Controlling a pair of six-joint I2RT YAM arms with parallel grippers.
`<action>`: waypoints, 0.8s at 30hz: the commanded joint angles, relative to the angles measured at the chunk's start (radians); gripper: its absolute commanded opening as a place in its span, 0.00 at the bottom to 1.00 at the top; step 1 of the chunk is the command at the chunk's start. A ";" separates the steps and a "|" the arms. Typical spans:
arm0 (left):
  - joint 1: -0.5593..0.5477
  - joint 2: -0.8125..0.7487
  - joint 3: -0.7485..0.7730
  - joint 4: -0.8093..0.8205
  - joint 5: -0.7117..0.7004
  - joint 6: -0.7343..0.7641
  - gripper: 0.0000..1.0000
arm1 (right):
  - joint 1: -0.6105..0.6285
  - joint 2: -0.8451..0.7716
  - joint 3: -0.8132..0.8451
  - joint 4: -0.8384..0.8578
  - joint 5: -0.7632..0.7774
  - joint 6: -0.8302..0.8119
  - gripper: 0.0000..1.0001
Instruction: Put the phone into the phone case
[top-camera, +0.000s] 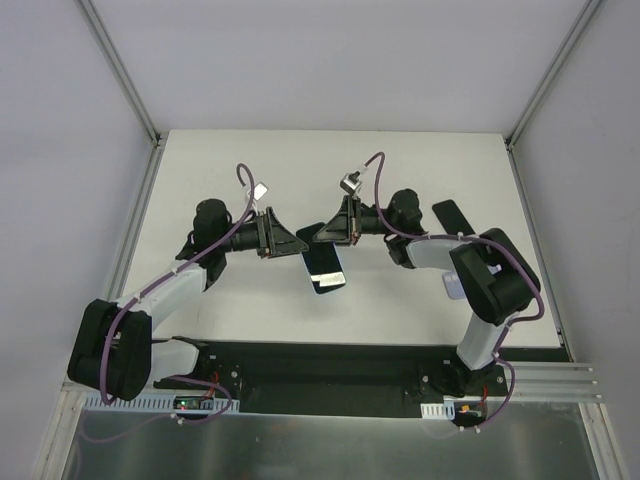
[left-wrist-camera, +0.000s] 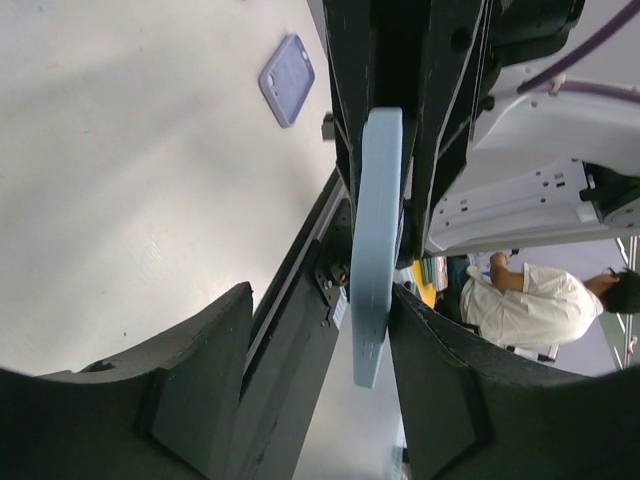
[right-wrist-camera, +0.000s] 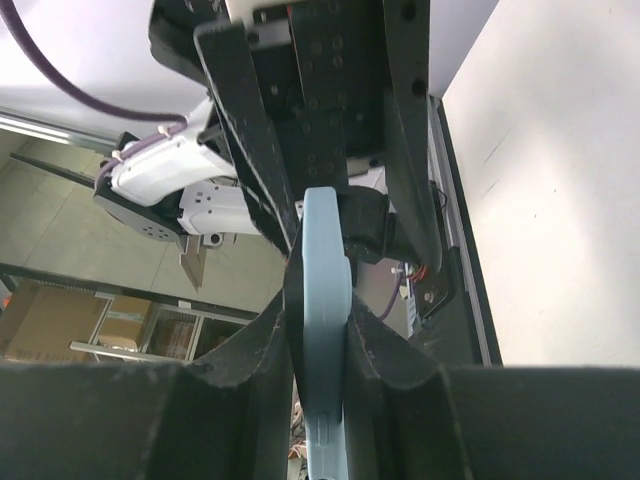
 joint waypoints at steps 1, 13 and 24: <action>-0.053 0.002 -0.041 0.076 0.020 -0.009 0.54 | -0.021 -0.007 0.104 0.310 0.085 0.058 0.04; -0.116 0.100 -0.069 0.338 0.032 -0.139 0.47 | -0.023 0.006 0.090 0.308 0.106 0.043 0.04; -0.128 0.117 0.000 0.236 0.049 -0.059 0.00 | -0.065 -0.016 0.069 0.256 0.079 -0.012 0.35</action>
